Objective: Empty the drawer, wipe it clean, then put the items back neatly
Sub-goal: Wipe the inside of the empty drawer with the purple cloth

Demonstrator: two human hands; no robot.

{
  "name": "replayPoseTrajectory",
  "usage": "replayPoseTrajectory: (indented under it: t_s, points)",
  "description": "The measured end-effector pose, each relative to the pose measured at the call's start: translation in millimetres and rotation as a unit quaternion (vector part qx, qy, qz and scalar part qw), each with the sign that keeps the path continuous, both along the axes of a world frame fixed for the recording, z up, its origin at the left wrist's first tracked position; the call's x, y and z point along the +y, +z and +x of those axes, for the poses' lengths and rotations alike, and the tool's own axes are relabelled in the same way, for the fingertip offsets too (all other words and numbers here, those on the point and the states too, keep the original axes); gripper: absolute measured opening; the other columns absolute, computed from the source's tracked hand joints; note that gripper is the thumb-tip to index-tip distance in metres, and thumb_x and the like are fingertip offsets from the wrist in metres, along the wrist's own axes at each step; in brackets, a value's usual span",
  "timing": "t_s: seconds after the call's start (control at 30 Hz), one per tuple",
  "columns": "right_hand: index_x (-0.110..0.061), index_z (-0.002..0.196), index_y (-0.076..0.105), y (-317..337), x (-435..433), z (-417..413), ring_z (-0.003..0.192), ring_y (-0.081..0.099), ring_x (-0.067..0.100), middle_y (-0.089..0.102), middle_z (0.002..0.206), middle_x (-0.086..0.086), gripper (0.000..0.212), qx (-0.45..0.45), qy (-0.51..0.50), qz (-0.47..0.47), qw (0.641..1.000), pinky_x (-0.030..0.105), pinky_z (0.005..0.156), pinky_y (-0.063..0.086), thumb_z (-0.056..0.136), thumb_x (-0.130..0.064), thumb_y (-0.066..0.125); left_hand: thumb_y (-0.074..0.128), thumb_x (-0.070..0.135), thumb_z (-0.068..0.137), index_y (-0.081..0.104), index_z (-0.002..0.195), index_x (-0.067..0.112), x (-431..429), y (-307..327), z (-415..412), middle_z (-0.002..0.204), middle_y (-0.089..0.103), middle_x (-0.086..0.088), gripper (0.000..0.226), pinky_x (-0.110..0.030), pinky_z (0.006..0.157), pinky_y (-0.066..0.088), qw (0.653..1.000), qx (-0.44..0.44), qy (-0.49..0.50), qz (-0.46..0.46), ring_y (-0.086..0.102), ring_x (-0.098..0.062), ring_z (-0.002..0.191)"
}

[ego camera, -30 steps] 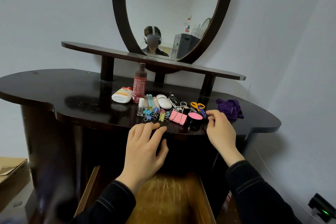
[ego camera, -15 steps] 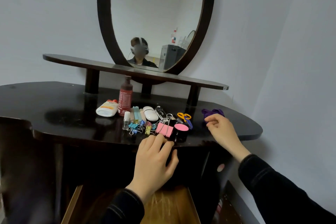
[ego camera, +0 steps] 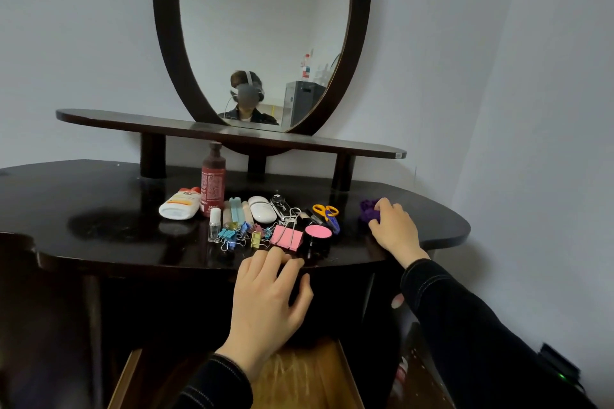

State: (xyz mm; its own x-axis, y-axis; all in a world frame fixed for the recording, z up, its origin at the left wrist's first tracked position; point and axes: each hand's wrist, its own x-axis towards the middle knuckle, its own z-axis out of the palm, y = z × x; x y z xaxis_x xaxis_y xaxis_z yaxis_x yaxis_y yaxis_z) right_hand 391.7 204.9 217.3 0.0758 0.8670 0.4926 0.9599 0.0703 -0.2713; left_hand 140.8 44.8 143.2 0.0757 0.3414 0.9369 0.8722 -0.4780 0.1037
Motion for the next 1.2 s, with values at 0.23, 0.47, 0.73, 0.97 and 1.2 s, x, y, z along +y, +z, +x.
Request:
replayPoseTrajectory:
  t_s: [0.23,0.47,0.73,0.97,1.2]
  points:
    - [-0.009,0.102,0.063,12.3,-28.9,26.5,0.065,0.063,0.017,0.068,0.08,0.003,0.014,0.434,0.065,0.012,0.899,0.03,0.055,0.048,0.093,-0.011,0.053,0.058,0.033,0.091,0.07,0.098,0.015,-6.5,5.0,-2.3,0.091,0.054,0.003,0.023,-0.035,0.068,0.038,0.999,0.012,-0.001,-0.039,0.05,-0.023,0.081]
    - [-0.006,0.093,0.061,22.4,-134.6,9.2,0.05,0.048,0.018,0.053,0.067,0.01,0.019,0.617,0.226,-0.141,0.74,0.025,0.038,0.037,0.087,0.003,0.044,0.059,0.034,0.09,0.067,0.111,0.031,-53.2,24.4,9.2,0.108,0.057,0.015,0.022,-0.015,0.082,0.046,0.937,-0.185,-0.222,-0.194,0.06,-0.01,0.102]
    - [-0.017,0.09,0.075,-73.2,-215.8,-43.7,0.067,0.064,0.022,0.069,0.087,0.014,0.039,0.58,0.327,-0.2,0.719,0.03,0.051,0.052,0.081,0.015,0.053,0.071,0.042,0.089,0.06,0.125,0.033,-92.9,-10.4,30.5,0.118,0.071,0.004,0.039,-0.039,0.088,0.059,0.58,-0.479,-0.427,-0.502,0.07,-0.02,0.108]
    - [-0.026,0.117,0.068,-165.3,-222.8,-73.2,0.109,0.068,0.015,0.067,0.122,0.003,0.047,0.471,0.286,-0.346,0.759,0.031,0.087,0.056,0.071,-0.015,0.072,0.066,-0.002,0.087,0.065,0.114,0.015,-85.4,-94.0,-13.9,0.098,0.074,-0.008,0.032,-0.029,0.07,0.057,0.634,-0.456,-0.273,-0.561,0.073,-0.018,0.086]
    - [-0.01,0.13,0.067,-216.9,-208.6,-121.2,0.13,0.056,0.04,0.058,0.14,0.022,0.043,0.694,0.193,-0.523,0.455,0.049,0.102,0.05,0.103,-0.041,0.055,0.061,-0.004,0.067,0.051,0.123,0.018,-73.0,-117.3,-56.3,0.111,0.068,-0.015,0.061,-0.027,0.064,0.051,0.637,-0.307,-0.324,-0.629,0.065,-0.019,0.085]
